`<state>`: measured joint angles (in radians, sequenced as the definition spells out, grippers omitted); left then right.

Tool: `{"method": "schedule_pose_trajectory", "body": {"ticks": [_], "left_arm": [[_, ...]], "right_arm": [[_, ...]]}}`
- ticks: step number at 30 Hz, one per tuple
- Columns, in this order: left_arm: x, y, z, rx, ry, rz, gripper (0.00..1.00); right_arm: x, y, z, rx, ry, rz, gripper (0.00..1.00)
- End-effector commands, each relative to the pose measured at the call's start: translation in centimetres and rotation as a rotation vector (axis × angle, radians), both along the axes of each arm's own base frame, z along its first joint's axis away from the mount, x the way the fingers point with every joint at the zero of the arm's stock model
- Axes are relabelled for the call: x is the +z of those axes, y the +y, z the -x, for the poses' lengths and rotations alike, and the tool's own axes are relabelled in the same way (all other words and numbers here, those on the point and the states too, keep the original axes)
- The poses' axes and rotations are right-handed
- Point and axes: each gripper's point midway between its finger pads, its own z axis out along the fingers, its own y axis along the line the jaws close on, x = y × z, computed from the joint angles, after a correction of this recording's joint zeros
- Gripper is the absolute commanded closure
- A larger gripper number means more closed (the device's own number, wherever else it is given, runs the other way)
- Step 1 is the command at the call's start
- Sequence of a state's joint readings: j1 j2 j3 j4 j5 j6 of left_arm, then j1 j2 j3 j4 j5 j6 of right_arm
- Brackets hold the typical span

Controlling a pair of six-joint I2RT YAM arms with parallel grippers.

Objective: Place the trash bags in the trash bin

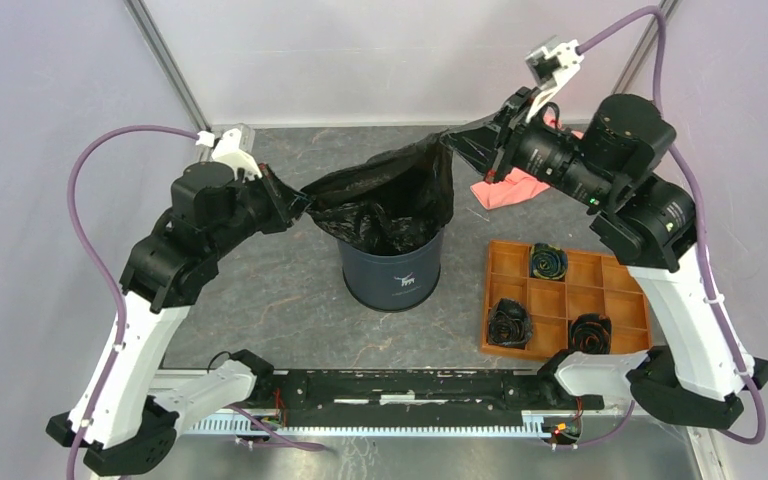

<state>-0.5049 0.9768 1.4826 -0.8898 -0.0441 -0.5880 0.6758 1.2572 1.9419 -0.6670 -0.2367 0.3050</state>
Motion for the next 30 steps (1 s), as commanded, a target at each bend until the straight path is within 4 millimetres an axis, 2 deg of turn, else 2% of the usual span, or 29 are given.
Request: {"method": "schedule_pose_trajectory", "body": {"ticks": [1,3,7,10,14,19,22,24,26,30], "left_arm": [[2.2,1.3,0.7,0.022,-0.08,-0.002,0.83],[2.0,1.3,0.8,0.024,-0.072,0.005,0.79],[1.1,0.5,1.1,0.001,-0.047,0.05,0.54],[0.2,-0.4,1.7,-0.036,-0.028,0.108,0.37],[-0.5,-1.6,2.4,-0.09,-0.01,0.172,0.26],[-1.7,-1.7,1.9,-0.077,0.009,0.159,0.3],[-2.3,-0.9,1.1,-0.03,0.003,0.111,0.43],[-3.1,-0.1,0.4,0.013,0.011,0.063,0.47],[-3.9,0.5,-0.2,0.05,0.025,0.02,0.51],[-4.2,-0.1,-1.3,0.037,0.031,-0.002,0.6]], "right_arm": [[4.8,-0.7,1.8,0.023,-0.06,-0.164,1.0],[5.4,-0.6,1.9,0.031,-0.042,-0.212,1.0],[6.8,-0.7,3.2,0.075,-0.035,-0.336,0.99],[5.5,-0.9,3.0,0.055,-0.005,-0.351,1.0],[1.4,-0.5,1.9,0.022,0.039,-0.286,1.0],[-3.8,-1.1,-0.9,-0.106,0.07,-0.139,1.0],[-6.3,-2.2,-3.2,-0.229,0.062,-0.034,1.0],[-7.9,-2.9,-5.2,-0.313,0.051,0.05,1.0],[-9.5,-2.8,-6.9,-0.338,0.054,0.143,1.0],[-12.5,-2.1,-9.3,-0.345,0.103,0.286,1.0]]}}
